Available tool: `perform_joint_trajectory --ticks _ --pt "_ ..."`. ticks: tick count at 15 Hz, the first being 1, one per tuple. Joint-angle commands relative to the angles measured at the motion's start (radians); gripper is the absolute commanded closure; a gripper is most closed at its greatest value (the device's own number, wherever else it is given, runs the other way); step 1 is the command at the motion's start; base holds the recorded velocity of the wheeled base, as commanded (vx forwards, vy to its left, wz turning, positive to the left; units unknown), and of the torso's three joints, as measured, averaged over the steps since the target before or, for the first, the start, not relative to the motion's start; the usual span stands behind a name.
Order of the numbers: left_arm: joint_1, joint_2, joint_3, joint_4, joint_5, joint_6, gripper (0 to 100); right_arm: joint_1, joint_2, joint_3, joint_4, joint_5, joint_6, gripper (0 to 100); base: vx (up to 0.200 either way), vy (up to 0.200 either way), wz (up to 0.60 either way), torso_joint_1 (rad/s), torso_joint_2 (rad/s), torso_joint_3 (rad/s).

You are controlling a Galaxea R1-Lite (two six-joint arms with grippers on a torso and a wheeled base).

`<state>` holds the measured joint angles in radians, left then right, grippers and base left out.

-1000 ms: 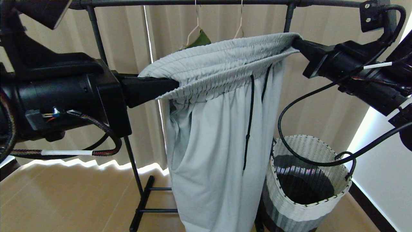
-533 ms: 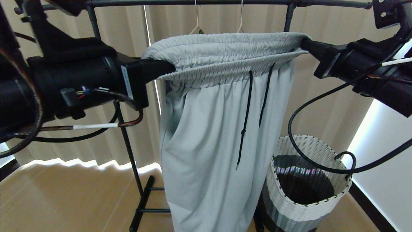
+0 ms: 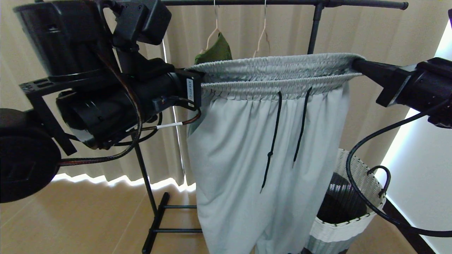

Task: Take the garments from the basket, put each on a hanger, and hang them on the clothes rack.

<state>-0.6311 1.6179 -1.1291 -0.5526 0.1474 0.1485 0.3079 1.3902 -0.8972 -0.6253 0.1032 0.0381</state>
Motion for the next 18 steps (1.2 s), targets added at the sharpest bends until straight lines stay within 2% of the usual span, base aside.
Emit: perform_joint_trajectory --ticks 1,4,10,11,14,18 --pt "0.002 0.027 0.003 -0.001 0.001 0.0 100 0.0 -0.016 0.006 -0.001 0.003 0.0 100 0.0 0.0 0.0 0.0 0.0 0.0" --pt "0.016 0.025 0.003 -0.001 0.001 0.0 100 0.0 -0.019 0.004 0.055 0.003 0.0 100 0.0 0.0 0.0 0.0 0.0 0.0" --pt "0.016 0.023 0.003 -0.001 0.001 0.0 100 0.002 -0.019 0.015 0.059 0.003 -0.001 100 0.0 0.0 0.0 0.0 0.0 0.0" --pt "0.016 0.023 0.003 -0.001 0.001 0.0 100 0.004 -0.02 0.023 0.064 0.003 -0.001 0 0.0 0.0 0.0 0.0 0.0 0.0" --pt "0.025 0.028 0.005 0.0 0.07 0.0 100 0.043 -0.053 0.081 0.052 0.012 0.002 0 0.0 0.0 0.0 0.0 0.0 0.0" --pt "0.054 0.036 0.009 0.0 0.115 0.002 100 0.08 -0.088 0.115 0.05 0.013 0.005 0 0.0 0.0 0.0 0.0 0.0 0.0"
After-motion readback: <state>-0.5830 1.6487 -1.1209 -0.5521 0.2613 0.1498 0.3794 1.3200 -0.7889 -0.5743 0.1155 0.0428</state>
